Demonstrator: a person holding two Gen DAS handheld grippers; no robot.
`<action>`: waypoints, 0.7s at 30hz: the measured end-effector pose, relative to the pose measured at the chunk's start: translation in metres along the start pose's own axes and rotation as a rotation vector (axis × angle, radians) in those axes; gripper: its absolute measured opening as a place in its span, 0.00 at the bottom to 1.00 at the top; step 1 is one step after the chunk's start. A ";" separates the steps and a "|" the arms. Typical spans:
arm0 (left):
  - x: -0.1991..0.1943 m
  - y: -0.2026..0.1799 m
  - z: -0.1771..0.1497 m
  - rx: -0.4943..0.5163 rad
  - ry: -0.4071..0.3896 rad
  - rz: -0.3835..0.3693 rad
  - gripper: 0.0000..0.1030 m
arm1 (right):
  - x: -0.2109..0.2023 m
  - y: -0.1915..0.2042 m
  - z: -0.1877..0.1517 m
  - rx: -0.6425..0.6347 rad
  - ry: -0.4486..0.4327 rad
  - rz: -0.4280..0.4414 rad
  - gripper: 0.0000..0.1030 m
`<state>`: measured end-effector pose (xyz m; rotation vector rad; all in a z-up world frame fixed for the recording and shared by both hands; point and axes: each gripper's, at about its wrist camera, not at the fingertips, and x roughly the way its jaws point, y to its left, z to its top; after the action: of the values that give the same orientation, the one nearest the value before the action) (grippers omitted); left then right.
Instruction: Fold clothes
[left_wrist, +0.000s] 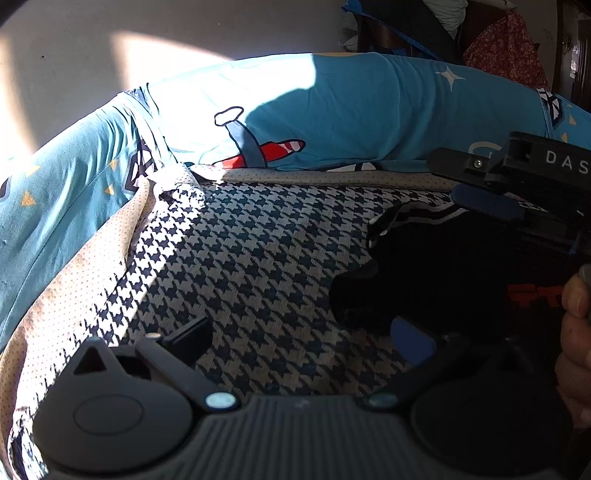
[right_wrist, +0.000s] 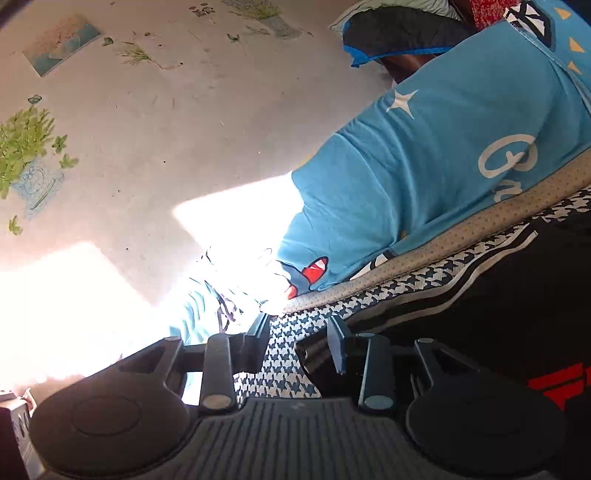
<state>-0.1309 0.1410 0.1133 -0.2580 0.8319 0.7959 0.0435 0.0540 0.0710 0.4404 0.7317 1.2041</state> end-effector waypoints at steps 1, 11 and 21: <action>0.000 0.001 0.000 -0.004 0.001 0.003 1.00 | -0.002 0.001 0.001 -0.004 -0.009 -0.016 0.39; 0.009 0.010 0.005 -0.064 0.032 0.034 1.00 | -0.005 -0.014 -0.008 -0.083 0.094 -0.291 0.39; 0.007 0.001 0.008 -0.075 0.028 0.017 1.00 | 0.002 -0.004 -0.053 -0.240 0.285 -0.335 0.39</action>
<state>-0.1242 0.1489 0.1133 -0.3294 0.8322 0.8425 0.0086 0.0513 0.0305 -0.0564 0.8529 1.0292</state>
